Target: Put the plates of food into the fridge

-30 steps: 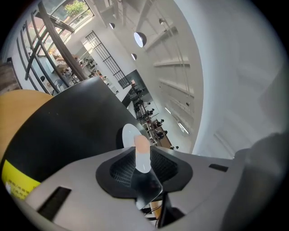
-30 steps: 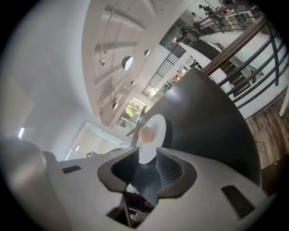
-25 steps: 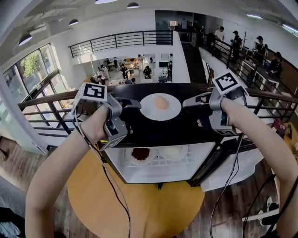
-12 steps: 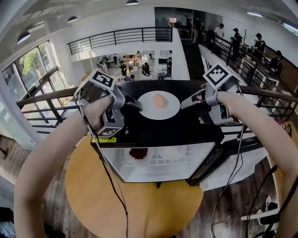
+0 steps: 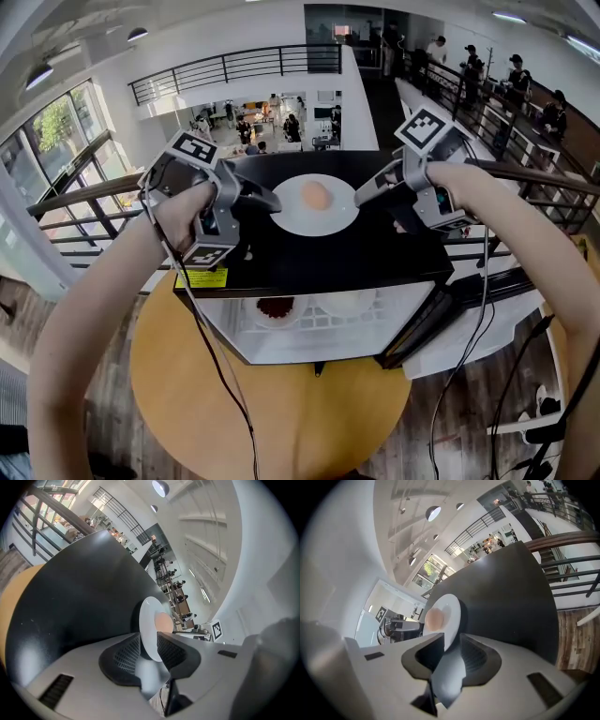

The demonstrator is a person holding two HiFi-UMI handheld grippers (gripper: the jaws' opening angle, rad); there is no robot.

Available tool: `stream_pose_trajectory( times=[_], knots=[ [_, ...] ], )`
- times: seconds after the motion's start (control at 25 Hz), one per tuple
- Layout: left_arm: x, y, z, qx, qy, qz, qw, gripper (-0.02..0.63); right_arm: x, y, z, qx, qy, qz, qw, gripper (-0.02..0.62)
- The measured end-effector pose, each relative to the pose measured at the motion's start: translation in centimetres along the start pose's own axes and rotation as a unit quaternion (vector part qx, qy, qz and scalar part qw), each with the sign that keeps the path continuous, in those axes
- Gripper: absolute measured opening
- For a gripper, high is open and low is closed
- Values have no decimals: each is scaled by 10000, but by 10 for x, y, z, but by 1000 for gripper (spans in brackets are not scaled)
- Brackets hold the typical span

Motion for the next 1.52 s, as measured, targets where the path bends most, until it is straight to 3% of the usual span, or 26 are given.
stream_pose_trajectory(
  times=[0.28,0.96,1.08,1.52],
  knots=[
    [14,16,9,80,-66,150,9998,97,-20,13,19,-49,170,242,9995,106],
    [-2,14,6,49,-131,109,9998,95,-25,15,9,-514,437,242,9974,64],
    [0,15,8,113,-71,10,9999,43,-23,18,10,-568,449,119,9973,49],
    [0,16,9,365,-462,-58,9982,28,-23,21,8,-771,848,29,9934,32]
  ],
)
Point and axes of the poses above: the fingertips, and each gripper's own axes: x backward along the fingers, z to its left, y out of its top, the point moved 1 cm from there along x, backward along the fingers, and after that the axes turned 3 degrees about -y, right-handed, at the moved point
